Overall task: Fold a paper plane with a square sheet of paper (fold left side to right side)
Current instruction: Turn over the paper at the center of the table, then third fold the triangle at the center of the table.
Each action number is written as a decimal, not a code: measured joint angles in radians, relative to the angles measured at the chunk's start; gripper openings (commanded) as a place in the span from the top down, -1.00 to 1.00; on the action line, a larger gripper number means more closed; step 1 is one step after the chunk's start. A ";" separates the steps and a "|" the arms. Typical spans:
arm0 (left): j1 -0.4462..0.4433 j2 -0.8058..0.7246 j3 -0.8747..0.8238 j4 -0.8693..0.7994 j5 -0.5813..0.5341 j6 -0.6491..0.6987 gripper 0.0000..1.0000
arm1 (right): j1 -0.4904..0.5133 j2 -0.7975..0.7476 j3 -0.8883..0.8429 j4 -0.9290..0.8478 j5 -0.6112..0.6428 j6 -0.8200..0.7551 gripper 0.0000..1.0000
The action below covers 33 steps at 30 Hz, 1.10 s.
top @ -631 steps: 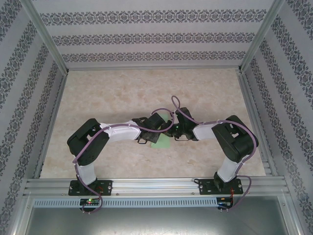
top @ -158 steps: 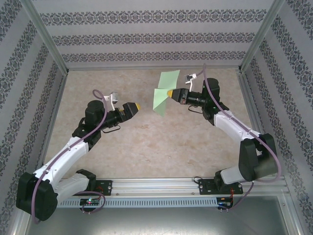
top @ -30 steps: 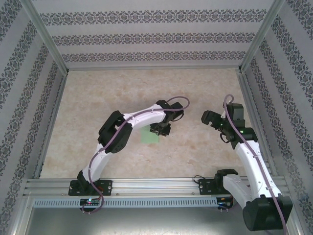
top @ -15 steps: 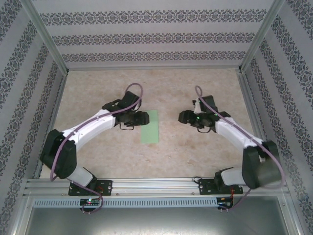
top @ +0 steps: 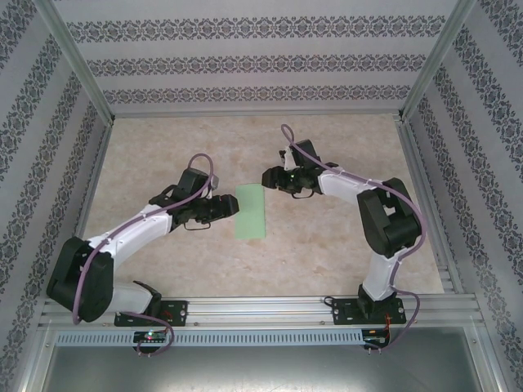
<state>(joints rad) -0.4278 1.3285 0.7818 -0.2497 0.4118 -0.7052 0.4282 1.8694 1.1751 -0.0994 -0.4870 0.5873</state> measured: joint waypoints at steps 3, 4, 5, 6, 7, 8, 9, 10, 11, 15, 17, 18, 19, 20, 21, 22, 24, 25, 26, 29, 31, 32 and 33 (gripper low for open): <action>0.005 -0.048 -0.034 0.029 -0.001 -0.005 -0.62 | 0.002 0.037 0.033 -0.002 -0.012 0.004 0.02; 0.006 -0.062 -0.045 0.038 -0.003 -0.007 -0.64 | 0.005 0.045 0.042 -0.006 -0.013 0.006 0.04; 0.008 -0.078 -0.060 0.049 -0.004 -0.008 -0.65 | 0.008 0.053 0.053 -0.011 -0.016 0.006 0.04; 0.011 -0.092 -0.074 0.059 -0.005 -0.011 -0.65 | 0.013 0.059 0.065 -0.017 -0.016 0.006 0.04; 0.015 -0.102 -0.087 0.069 -0.005 -0.014 -0.65 | 0.018 0.064 0.075 -0.025 -0.017 0.005 0.04; 0.018 -0.110 -0.101 0.082 -0.004 -0.018 -0.65 | 0.024 0.067 0.086 -0.032 -0.016 0.004 0.05; 0.023 -0.114 -0.115 0.095 -0.003 -0.023 -0.65 | 0.029 0.069 0.096 -0.037 -0.016 0.002 0.06; 0.024 -0.114 -0.125 0.105 -0.001 -0.028 -0.65 | 0.034 0.072 0.106 -0.043 -0.016 0.001 0.06; 0.026 -0.113 -0.135 0.114 0.000 -0.033 -0.65 | 0.035 0.076 0.117 -0.047 -0.017 0.000 0.08; 0.033 -0.101 -0.148 0.136 0.006 -0.041 -0.65 | 0.047 0.103 0.154 -0.056 -0.019 -0.003 0.09; 0.035 -0.090 -0.148 0.152 0.008 -0.044 -0.65 | 0.050 0.118 0.169 -0.062 -0.020 -0.003 0.12; 0.036 -0.082 -0.148 0.162 0.011 -0.047 -0.65 | 0.053 0.127 0.174 -0.064 -0.019 -0.004 0.12; 0.037 -0.073 -0.148 0.173 0.013 -0.049 -0.65 | 0.054 0.134 0.177 -0.065 -0.019 -0.006 0.12; 0.037 -0.062 -0.148 0.183 0.016 -0.053 -0.65 | 0.055 0.139 0.177 -0.069 -0.020 -0.006 0.13; 0.037 -0.047 -0.148 0.192 0.024 -0.056 -0.64 | 0.057 0.144 0.177 -0.074 -0.019 -0.006 0.12; 0.037 -0.034 -0.148 0.197 0.028 -0.059 -0.64 | 0.059 0.148 0.177 -0.077 -0.019 -0.006 0.12; 0.037 0.005 -0.147 0.208 0.034 -0.063 -0.64 | 0.061 0.153 0.177 -0.084 -0.017 -0.006 0.12; 0.037 0.018 -0.147 0.211 0.037 -0.064 -0.64 | 0.061 0.154 0.176 -0.085 -0.017 -0.006 0.12; 0.037 0.032 -0.146 0.214 0.038 -0.064 -0.64 | 0.061 0.156 0.176 -0.084 -0.017 -0.006 0.12; 0.037 0.060 -0.136 0.214 0.043 -0.064 -0.64 | 0.061 0.170 0.179 -0.084 -0.019 -0.006 0.13; 0.037 0.071 -0.126 0.214 0.045 -0.064 -0.64 | 0.061 0.189 0.182 -0.084 -0.018 -0.006 0.13; 0.037 0.074 -0.121 0.214 0.047 -0.064 -0.65 | 0.061 0.200 0.184 -0.085 -0.018 -0.006 0.14; 0.037 0.077 -0.116 0.215 0.048 -0.064 -0.64 | 0.061 0.211 0.185 -0.085 -0.016 -0.006 0.14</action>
<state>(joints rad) -0.3904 1.4052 0.6659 -0.0345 0.4603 -0.7692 0.4892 2.0808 1.3602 -0.1844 -0.5030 0.5812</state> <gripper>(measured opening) 0.822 0.433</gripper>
